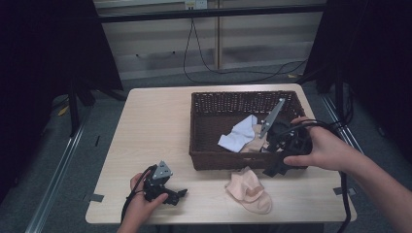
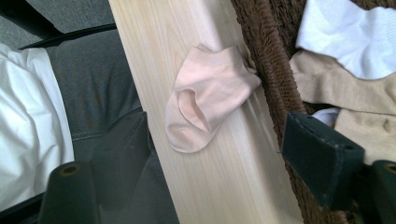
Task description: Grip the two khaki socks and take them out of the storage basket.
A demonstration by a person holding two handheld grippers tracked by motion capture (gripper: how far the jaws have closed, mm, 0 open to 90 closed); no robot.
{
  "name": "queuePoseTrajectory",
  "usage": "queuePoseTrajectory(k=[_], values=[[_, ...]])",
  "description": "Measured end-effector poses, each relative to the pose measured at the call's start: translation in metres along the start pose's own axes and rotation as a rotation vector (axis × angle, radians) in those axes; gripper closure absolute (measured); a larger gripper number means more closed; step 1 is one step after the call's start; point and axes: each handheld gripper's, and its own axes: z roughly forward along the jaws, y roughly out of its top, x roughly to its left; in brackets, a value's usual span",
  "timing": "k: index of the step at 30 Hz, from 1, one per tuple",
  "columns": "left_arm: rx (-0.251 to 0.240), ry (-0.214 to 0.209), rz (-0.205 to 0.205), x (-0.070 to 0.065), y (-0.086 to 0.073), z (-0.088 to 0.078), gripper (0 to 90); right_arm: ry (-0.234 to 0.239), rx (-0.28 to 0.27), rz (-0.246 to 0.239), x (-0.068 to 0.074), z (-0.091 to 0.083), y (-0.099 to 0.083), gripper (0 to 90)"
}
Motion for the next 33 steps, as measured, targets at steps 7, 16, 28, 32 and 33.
queuePoseTrajectory(k=[7,16,28,32,33], values=[[0.002,0.001,0.000,0.000,0.000,0.000,0.0,-0.009,0.004,-0.013,0.001,0.010,-0.009,17.4],[0.001,0.001,0.000,0.000,0.000,0.000,0.0,-0.020,-0.004,-0.001,0.001,0.024,-0.023,14.1],[0.001,0.001,0.001,0.000,0.000,0.000,0.0,-0.017,-0.021,-0.004,0.000,0.046,-0.040,11.1],[0.001,0.001,0.000,0.000,0.000,0.000,0.0,-0.021,-0.021,0.006,0.001,0.051,-0.045,11.1],[0.001,0.001,-0.001,0.000,0.000,0.000,0.0,-0.021,-0.026,0.006,0.001,0.053,-0.046,11.1]])
